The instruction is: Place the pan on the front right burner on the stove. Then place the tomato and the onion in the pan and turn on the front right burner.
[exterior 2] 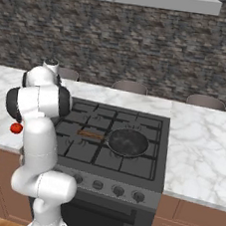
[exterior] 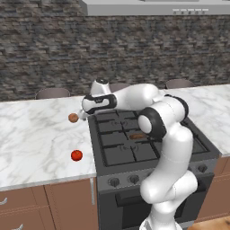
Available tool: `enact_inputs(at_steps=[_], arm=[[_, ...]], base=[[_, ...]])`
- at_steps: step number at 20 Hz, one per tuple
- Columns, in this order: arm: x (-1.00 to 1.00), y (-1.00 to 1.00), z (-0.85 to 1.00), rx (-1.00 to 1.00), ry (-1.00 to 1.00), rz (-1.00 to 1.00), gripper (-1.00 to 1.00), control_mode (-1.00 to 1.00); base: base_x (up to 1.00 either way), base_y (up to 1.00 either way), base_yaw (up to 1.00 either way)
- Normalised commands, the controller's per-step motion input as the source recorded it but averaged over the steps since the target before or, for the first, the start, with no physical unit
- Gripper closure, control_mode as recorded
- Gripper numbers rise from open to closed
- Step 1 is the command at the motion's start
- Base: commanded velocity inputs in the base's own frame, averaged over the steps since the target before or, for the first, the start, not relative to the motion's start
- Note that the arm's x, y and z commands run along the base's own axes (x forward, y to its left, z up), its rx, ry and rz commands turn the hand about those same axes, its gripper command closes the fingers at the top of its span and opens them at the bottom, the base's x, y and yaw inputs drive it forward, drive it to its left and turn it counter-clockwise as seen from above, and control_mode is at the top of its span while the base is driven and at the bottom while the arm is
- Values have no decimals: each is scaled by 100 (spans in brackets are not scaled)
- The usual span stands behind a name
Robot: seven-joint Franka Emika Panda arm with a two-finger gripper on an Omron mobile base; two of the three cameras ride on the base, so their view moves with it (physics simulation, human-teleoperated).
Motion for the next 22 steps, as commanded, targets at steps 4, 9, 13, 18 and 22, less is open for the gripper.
enact_inputs(at_steps=[4,9,13,18,22], arm=[[23,21,0,0,0,1,-100,-100],[24,12,0,0,0,1,-100,-100],[18,7,-3,0,0,1,-100,-100],[17,7,-10,0,0,1,-100,-100],[16,10,-18,0,0,1,-100,-100]], base=[[0,0,0],[0,0,0],[0,0,0],[0,0,0],[0,0,0]])
